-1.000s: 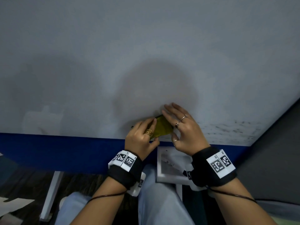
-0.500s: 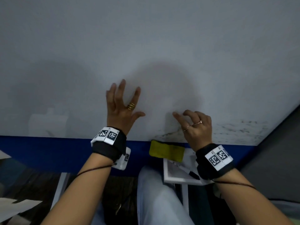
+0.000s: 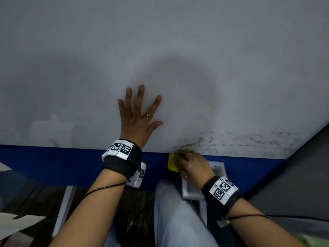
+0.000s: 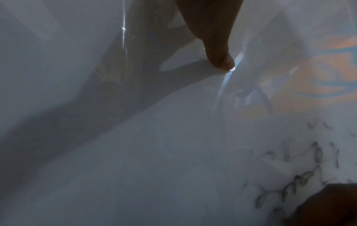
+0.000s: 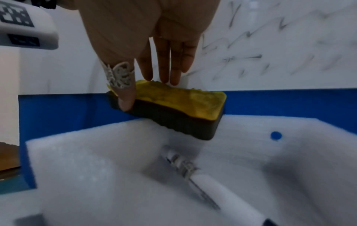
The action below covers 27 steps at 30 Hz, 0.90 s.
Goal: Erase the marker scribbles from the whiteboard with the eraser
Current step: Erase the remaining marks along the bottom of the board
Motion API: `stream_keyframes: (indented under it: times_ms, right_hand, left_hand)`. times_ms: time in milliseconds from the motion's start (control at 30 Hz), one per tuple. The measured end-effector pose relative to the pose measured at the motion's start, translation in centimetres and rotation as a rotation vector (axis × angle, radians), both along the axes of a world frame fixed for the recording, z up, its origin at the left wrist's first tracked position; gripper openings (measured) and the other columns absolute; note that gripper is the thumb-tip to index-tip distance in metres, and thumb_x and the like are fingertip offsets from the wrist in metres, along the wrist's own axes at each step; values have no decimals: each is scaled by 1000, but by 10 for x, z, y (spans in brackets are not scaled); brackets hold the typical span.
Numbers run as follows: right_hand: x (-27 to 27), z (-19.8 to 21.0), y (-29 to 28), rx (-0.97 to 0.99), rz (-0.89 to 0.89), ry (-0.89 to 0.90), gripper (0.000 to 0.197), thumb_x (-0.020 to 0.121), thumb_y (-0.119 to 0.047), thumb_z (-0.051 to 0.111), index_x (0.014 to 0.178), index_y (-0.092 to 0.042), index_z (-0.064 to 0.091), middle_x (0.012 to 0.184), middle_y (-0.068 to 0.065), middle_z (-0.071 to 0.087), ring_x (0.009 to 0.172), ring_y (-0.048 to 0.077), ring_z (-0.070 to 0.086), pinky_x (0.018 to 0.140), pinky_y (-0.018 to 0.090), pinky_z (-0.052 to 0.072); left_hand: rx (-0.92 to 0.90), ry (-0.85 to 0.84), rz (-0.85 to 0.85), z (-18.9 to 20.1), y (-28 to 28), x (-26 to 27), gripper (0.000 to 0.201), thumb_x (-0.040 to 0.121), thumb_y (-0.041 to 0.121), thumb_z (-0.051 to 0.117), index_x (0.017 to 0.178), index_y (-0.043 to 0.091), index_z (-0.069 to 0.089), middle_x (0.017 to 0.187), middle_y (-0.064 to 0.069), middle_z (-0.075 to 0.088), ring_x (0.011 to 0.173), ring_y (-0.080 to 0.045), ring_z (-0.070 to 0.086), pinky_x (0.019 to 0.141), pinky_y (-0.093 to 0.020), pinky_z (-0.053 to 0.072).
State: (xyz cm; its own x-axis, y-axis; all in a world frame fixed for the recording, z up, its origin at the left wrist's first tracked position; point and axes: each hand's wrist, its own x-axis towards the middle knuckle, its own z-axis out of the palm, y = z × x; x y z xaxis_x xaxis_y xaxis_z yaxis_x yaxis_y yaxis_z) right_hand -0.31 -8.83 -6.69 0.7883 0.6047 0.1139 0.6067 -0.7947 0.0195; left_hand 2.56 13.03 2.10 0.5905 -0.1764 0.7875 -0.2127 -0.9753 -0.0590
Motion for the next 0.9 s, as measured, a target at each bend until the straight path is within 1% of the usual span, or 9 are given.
stream_keyframes:
  times_ms: [67, 167, 267, 367, 433, 500, 633, 733, 900]
  right_hand:
    - [0, -6, 5, 17, 5, -46, 80, 21, -36, 90, 96, -16, 74, 88, 5, 69, 67, 22, 65, 54, 26, 51]
    - [1, -15, 6, 58, 49, -131, 77, 22, -30, 88, 97, -18, 74, 86, 4, 69, 72, 24, 65, 58, 27, 52]
    - [-5, -17, 2, 233, 138, -200, 76, 37, -28, 84, 111, -22, 67, 94, 6, 65, 86, 27, 58, 68, 34, 50]
    - [-17, -3, -5, 496, 249, -350, 64, 64, -20, 71, 125, -25, 53, 108, 10, 56, 98, 27, 50, 86, 41, 42]
    - [-17, 16, -21, 647, 188, -514, 58, 72, -11, 66, 127, -21, 52, 111, 10, 50, 98, 28, 50, 86, 40, 42]
    - [-7, 31, -43, 720, 68, -699, 58, 70, -3, 68, 125, -13, 54, 110, 13, 53, 96, 30, 54, 83, 42, 45]
    - [21, 25, -50, 746, -56, -773, 55, 72, -1, 72, 124, -13, 55, 115, 10, 54, 94, 31, 56, 84, 41, 45]
    - [32, -7, -16, 763, 49, -723, 49, 75, 3, 67, 121, -12, 59, 107, 14, 63, 87, 32, 61, 71, 43, 49]
    - [32, -27, 5, 455, 207, -677, 52, 74, 0, 65, 120, -20, 55, 115, 1, 50, 95, 23, 51, 80, 36, 39]
  left_hand:
    - [3, 2, 4, -2, 0, 1, 81, 85, 52, 53, 147, 44, 2, 152, -2, -7, 138, -38, -3, 108, -62, 3]
    - [30, 16, 31, -4, 0, 3, 81, 85, 54, 47, 147, 42, -6, 154, 2, -24, 140, -35, -12, 107, -62, 1]
    - [56, 27, 36, -6, 1, 7, 82, 85, 55, 41, 146, 40, -11, 150, 1, -35, 138, -30, -30, 104, -64, -1]
    - [68, 30, 32, -7, 0, 9, 82, 85, 55, 38, 146, 37, -13, 149, -2, -36, 136, -31, -33, 103, -64, -3]
    - [63, 25, 33, -9, -1, 10, 82, 85, 54, 38, 147, 36, -13, 149, -3, -36, 136, -32, -33, 102, -65, -4]
    - [41, 38, 21, -9, -2, 9, 82, 86, 53, 38, 146, 36, -14, 149, -5, -36, 137, -34, -31, 102, -66, -3]
    - [24, 85, 14, -5, -5, 7, 83, 85, 52, 38, 145, 35, -16, 153, -12, -14, 133, -49, -1, 102, -69, -1]
    - [-5, 97, -11, -5, -5, 6, 83, 85, 50, 37, 144, 38, -20, 150, -6, -31, 132, -48, -1, 105, -59, -16]
    - [3, 110, -3, -7, -5, 7, 82, 86, 51, 36, 144, 37, -20, 145, -3, -43, 133, -46, -3, 105, -54, -19]
